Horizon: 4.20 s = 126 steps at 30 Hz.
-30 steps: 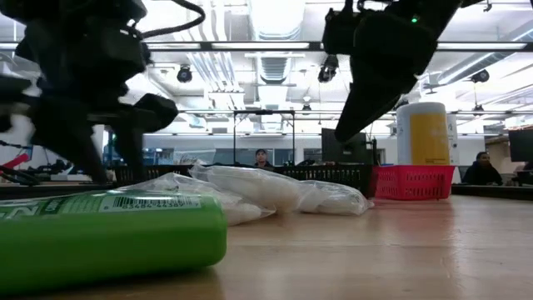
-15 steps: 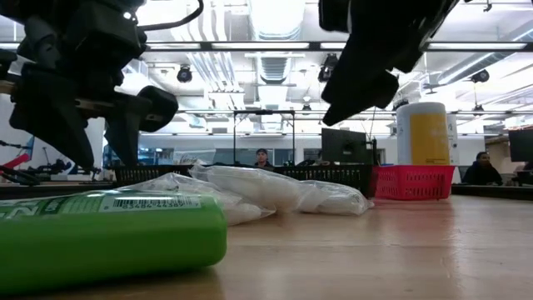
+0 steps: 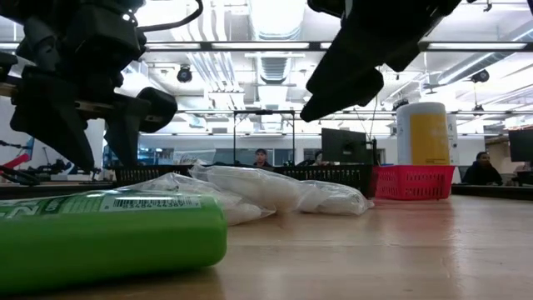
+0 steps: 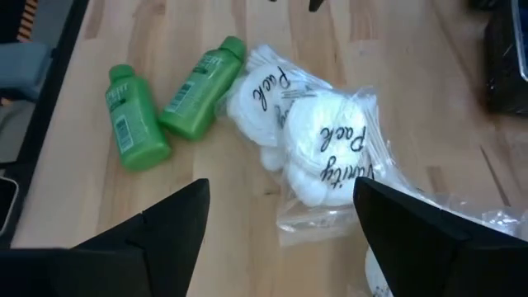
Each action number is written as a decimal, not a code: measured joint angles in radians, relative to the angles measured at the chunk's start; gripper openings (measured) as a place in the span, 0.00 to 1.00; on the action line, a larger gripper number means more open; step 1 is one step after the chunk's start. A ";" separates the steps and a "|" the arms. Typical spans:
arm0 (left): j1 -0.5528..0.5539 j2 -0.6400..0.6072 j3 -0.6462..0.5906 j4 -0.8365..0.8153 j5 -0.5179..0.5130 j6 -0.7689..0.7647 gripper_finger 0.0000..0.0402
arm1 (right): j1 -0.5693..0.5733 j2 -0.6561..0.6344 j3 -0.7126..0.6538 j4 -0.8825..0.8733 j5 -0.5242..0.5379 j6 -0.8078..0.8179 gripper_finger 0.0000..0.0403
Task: Pick & Place Travel size toiletries
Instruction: Put the top left green shampoo into the right black bin
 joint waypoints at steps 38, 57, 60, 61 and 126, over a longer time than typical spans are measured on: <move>-0.229 0.023 -0.005 0.151 -0.142 -0.300 0.40 | 0.078 0.310 0.330 -0.131 -0.080 -0.082 0.70; -0.224 0.211 0.031 0.295 -0.228 -0.304 0.41 | 0.071 0.298 0.319 -0.141 -0.076 -0.054 0.67; -0.224 0.212 0.045 0.289 -0.228 -0.306 0.41 | 0.071 0.297 0.316 -0.139 -0.075 -0.051 0.70; -0.224 0.212 0.049 0.288 -0.227 -0.306 0.41 | 0.071 0.297 0.315 -0.139 -0.073 -0.051 0.71; -0.206 0.339 0.062 0.420 -0.187 -0.284 0.54 | 0.060 0.296 0.307 -0.143 -0.021 -0.024 0.58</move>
